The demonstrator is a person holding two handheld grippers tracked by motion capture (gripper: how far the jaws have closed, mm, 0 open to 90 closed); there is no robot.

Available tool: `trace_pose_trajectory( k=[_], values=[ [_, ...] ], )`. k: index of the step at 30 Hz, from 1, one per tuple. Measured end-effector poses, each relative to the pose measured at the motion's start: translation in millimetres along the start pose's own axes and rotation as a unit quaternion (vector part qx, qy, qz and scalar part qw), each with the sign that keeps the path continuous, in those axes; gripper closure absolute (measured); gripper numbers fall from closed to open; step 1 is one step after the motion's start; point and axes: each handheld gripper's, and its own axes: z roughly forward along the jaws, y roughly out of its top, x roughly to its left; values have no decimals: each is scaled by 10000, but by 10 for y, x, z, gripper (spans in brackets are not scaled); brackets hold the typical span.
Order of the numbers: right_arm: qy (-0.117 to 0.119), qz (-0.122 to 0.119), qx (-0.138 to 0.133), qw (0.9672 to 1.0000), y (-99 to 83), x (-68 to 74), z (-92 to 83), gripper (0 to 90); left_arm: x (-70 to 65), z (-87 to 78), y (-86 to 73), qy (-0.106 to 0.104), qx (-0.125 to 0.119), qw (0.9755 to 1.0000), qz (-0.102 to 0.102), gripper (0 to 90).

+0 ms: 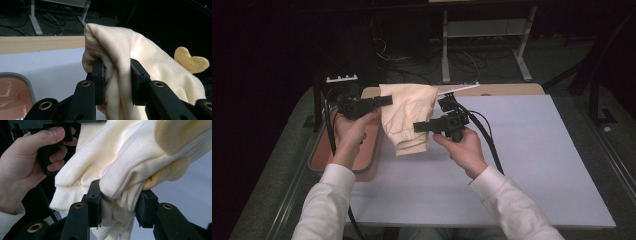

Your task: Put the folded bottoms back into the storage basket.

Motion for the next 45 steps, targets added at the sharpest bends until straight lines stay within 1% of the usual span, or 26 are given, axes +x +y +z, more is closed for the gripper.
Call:
trace_pose_trajectory(
  k=[4,6,8,14,18,21,22,25,26,29,30,45],
  values=[
    [20,-35,2,10000,28,60,67,606,55,-79,4,11,-41,10000,13,692],
    [10,-104,13,9999,48,104,110,606,85,-129,5,15,-87,9999,49,692],
    [14,-116,4,9999,53,116,121,607,98,-150,6,24,-101,9999,34,691],
    [15,-248,64,9997,109,228,229,605,163,-246,20,60,-172,9998,27,692],
    [17,-283,68,9996,133,267,272,605,208,-314,27,100,-240,9997,30,692],
    [22,-303,74,9995,159,307,327,605,242,-362,30,147,-262,9995,67,692],
    [41,-327,85,9994,175,334,369,605,257,-384,30,167,-276,9995,52,692],
    [51,-336,92,9994,188,354,405,605,295,-430,35,204,-314,9993,48,692],
    [59,-360,92,9993,202,376,451,605,310,-450,37,221,-318,9992,45,692],
    [64,-373,97,9992,214,398,487,605,346,-494,42,259,-319,9991,78,692],
    [71,-382,98,9992,218,406,499,606,359,-513,43,267,-336,9991,55,692],
    [216,-504,9,9985,294,584,751,603,545,-765,62,418,-483,9979,69,692]
  ],
)
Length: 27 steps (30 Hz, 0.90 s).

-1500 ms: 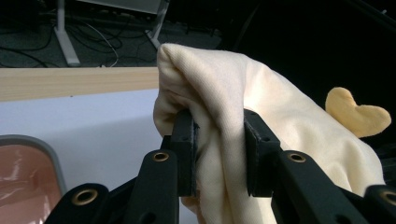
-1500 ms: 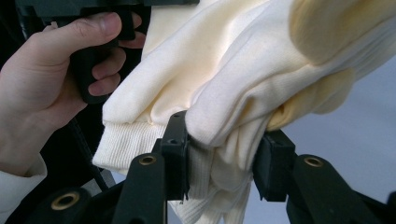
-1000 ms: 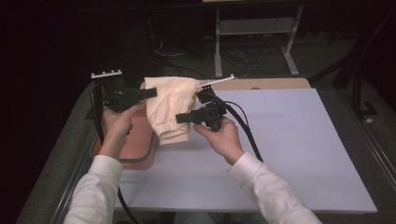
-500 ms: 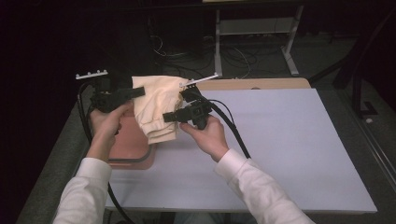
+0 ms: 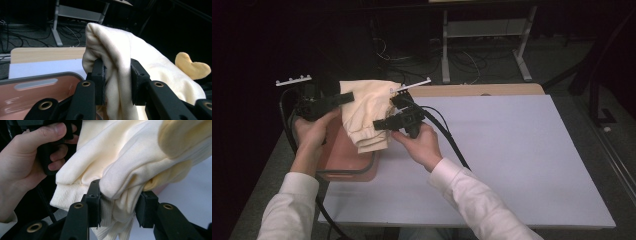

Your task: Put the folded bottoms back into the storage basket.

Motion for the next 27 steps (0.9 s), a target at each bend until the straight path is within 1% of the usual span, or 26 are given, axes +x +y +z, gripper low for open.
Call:
trace_pose_trajectory(
  k=[1,5,7,9,12,15,16,20,21,24,25,27],
  values=[
    [2,-5,-1,10000,14,23,35,603,18,-16,0,11,-15,10000,-7,692],
    [20,19,-4,10000,28,42,82,598,76,-53,-9,67,-34,10000,21,692],
    [33,24,-3,10000,34,48,119,597,98,-64,-14,104,-27,9999,19,692],
    [96,26,52,9999,43,47,185,596,121,-77,-20,128,-16,9999,33,692],
    [115,45,64,9999,43,44,218,596,156,-94,-29,162,-10,9999,43,692],
    [141,4,97,9999,46,49,300,596,197,-115,-43,214,-6,9998,48,692],
    [141,4,97,9999,46,49,300,596,209,-120,-46,225,0,9997,55,692],
    [126,-17,137,9998,49,70,386,596,280,-142,-81,280,-17,9996,20,692],
    [116,-21,139,9998,48,76,406,596,301,-145,-97,296,-36,9996,-19,692],
    [111,-40,160,9998,38,85,481,595,367,-153,-137,333,-40,9994,-52,692],
    [106,-39,160,9998,32,86,506,595,397,-150,-156,335,-56,9994,-103,692],
    [88,-21,163,9998,8,89,594,594,439,-143,-183,368,-49,9992,-139,692]
  ],
)
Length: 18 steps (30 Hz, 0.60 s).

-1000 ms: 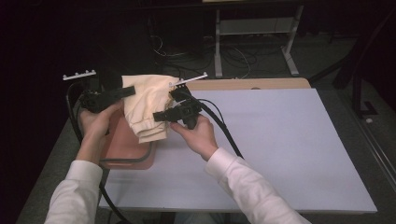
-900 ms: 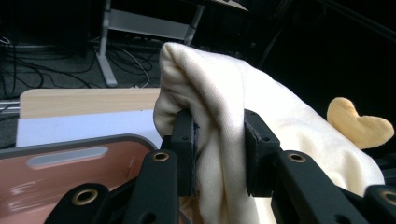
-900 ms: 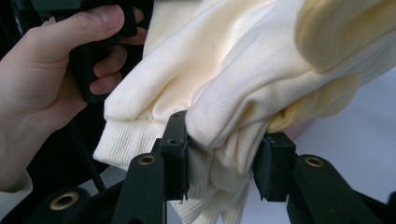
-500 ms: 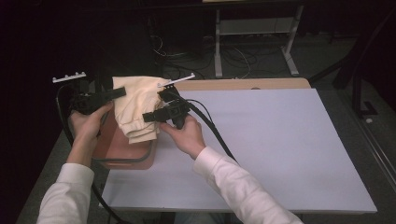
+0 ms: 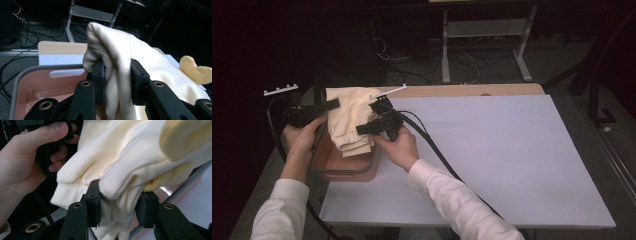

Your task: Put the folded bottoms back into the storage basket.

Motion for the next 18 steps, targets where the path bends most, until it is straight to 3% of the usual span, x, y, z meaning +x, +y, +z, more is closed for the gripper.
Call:
trace_pose_trajectory(
  k=[8,13,18],
  values=[
    [37,57,-31,10000,-50,-16,177,593,134,-2,-72,108,30,9999,-33,693],
    [55,111,-41,9999,-83,-30,299,586,252,34,-137,185,62,9997,-177,693],
    [7,156,-26,9999,-119,-59,398,583,316,78,-187,249,127,9995,-133,693]
  ],
)
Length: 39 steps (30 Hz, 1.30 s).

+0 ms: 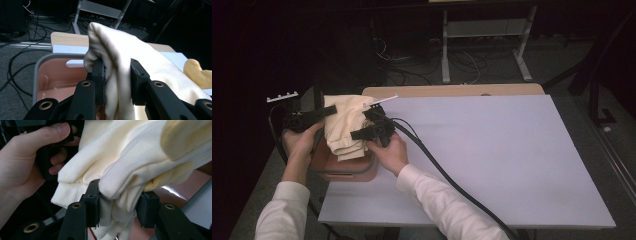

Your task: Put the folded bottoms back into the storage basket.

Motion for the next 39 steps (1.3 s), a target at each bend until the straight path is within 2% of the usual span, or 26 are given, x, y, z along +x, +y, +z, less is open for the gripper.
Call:
trace_pose_trajectory(
  k=[9,16,23,26,27,29,31,34,39],
  values=[
    [-78,41,101,9999,-85,-44,163,575,89,80,-91,105,126,9999,-30,693],
    [-81,107,190,9997,-168,-74,279,569,162,134,-175,177,268,9994,-147,692],
    [-63,137,293,9995,-218,-64,356,537,181,142,-190,227,352,9990,-135,685],
    [-27,123,347,9993,-210,-79,352,464,176,147,-182,303,404,9986,-171,592],
    [47,97,373,9992,-194,-96,333,416,173,145,-180,336,416,9984,-155,526],
    [27,66,386,9992,-184,-99,320,412,157,140,-174,354,337,9987,-175,502],
    [-32,-85,348,9994,-164,-99,279,395,133,142,-160,380,334,9986,-140,468],
    [-73,-252,290,9992,-100,-114,163,335,78,156,-138,478,381,9981,-48,372],
    [-144,-386,277,9988,-50,-151,64,268,-10,177,-113,429,398,9983,23,312]
  ],
)
